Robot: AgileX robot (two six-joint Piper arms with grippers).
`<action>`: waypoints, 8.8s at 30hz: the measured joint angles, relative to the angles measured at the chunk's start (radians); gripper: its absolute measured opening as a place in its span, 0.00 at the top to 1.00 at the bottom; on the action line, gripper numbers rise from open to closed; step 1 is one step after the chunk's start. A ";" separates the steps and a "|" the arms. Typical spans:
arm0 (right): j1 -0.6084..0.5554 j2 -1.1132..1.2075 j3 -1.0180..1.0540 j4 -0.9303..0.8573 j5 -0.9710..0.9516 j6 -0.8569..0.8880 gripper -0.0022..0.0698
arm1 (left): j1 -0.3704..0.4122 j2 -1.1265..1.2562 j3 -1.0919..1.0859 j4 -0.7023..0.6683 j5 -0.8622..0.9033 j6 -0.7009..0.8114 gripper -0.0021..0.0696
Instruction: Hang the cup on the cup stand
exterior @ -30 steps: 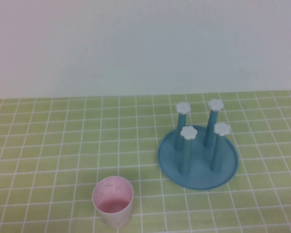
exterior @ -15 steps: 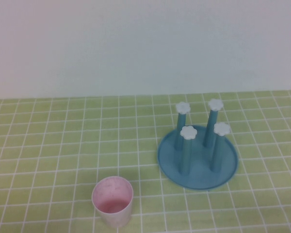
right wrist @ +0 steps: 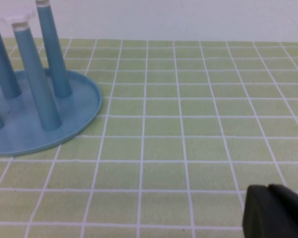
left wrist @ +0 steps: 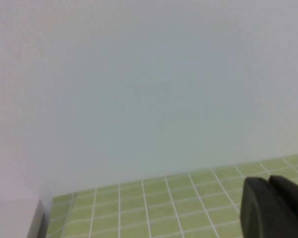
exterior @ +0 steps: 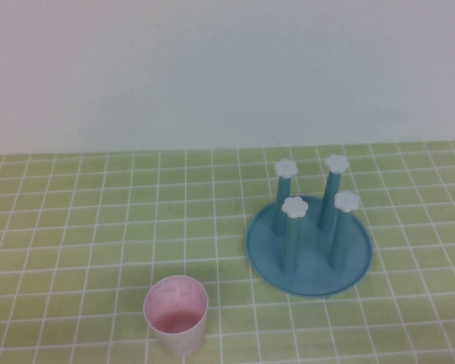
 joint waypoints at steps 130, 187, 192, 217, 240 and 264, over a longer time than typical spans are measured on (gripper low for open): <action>0.000 0.597 -0.681 0.249 0.468 -0.507 0.88 | -0.259 1.654 -1.334 -1.063 1.161 0.484 0.97; 0.000 0.597 -0.681 0.562 0.450 -1.116 0.15 | -0.687 1.694 -1.451 -1.202 0.954 0.657 0.39; 0.000 0.597 -0.681 0.562 0.489 -1.105 0.15 | -0.625 1.694 -1.536 -1.154 1.116 0.662 0.39; 0.000 0.597 -0.681 0.542 0.516 -1.030 0.15 | -0.809 1.695 -1.624 -0.975 1.114 0.634 0.57; 0.000 0.601 -0.681 0.531 0.548 -1.022 0.11 | -0.809 1.735 -1.624 -0.938 1.125 0.517 0.97; 0.000 0.601 -0.683 0.130 0.693 -0.345 0.08 | -0.666 1.735 -1.624 -1.101 1.059 0.607 0.97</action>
